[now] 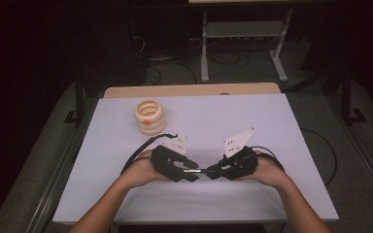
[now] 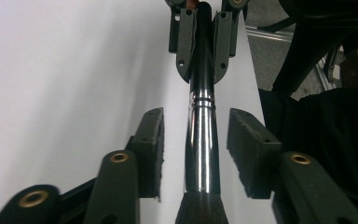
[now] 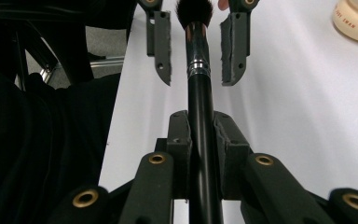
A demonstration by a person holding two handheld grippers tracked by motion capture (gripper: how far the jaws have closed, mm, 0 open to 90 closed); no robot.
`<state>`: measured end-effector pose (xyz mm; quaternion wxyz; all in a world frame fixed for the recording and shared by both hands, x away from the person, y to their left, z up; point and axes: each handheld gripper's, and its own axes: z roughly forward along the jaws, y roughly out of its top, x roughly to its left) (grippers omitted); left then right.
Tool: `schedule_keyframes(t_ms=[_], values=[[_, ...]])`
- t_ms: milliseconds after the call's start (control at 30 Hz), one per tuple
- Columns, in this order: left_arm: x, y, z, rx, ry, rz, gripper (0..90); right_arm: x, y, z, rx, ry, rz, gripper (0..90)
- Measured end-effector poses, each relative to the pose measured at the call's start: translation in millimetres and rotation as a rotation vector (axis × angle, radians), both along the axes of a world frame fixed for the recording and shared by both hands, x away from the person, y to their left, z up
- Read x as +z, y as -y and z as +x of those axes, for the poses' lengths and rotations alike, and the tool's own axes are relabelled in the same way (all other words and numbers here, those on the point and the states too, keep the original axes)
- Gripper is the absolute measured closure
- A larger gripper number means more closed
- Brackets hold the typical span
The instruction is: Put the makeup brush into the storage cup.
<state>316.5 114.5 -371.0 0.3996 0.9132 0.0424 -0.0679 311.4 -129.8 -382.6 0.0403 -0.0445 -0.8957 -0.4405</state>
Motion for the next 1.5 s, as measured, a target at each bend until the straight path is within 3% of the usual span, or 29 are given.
schedule_keyframes(t_ms=[367, 567, 867, 933, 967, 1000, 1033, 1100, 1133, 1167, 1500], values=[[0.8, 1.7, -1.6, -0.015, 0.004, 0.003, 76.0, 0.3, -0.4, -0.3, 0.007, -0.001, 0.01, 77.8], [-0.2, 2.7, -2.5, -0.035, -0.011, 0.021, 76.5, -0.7, -1.5, -1.3, 0.022, -0.005, 0.004, 77.8], [-0.7, 4.6, -3.5, -0.026, -0.029, 0.05, 76.8, -2.8, -3.2, -0.4, 0.039, 0.003, -0.004, 77.4], [-1.2, 5.9, -4.6, -0.025, -0.03, 0.06, 76.8, -3.5, -4.3, -1.2, 0.037, 0.002, -0.011, 72.4], [-1.6, 6.4, -4.7, -0.028, -0.026, 0.071, 76.8, -4.1, -5.0, -1.2, 0.041, -0.001, -0.023, 64.3], [-1.9, 6.9, -4.7, -0.029, -0.026, 0.083, 76.8, -4.1, -5.0, -1.2, 0.041, -0.001, -0.023, 64.3], [-2.4, 7.8, -4.8, -0.022, -0.03, 0.09, 76.8, -4.2, -5.0, -1.7, 0.026, 0.003, -0.02, 56.5], [-3.1, 9.5, -3.8, -0.024, -0.03, 0.115, 76.9, -3.9, -4.1, -1.2, 0.016, 0.009, -0.019, 52.3], [-2.9, 12.0, -3.6, -0.029, -0.036, 0.154, 76.8, -3.6, -3.4, -1.2, 0.008, 0.012, -0.019, 51.5], [-2.9, 12.0, -3.6, -0.029, -0.036, 0.154, 76.8, -3.6, -3.4, -1.2, 0.008, 0.012, -0.019, 51.5], [3.3, 22.4, 3.0, -0.064, -0.019, 0.33, 76.8, -2.3, -1.7, -4.5, -0.007, 0.019, -0.066, 53.8]])
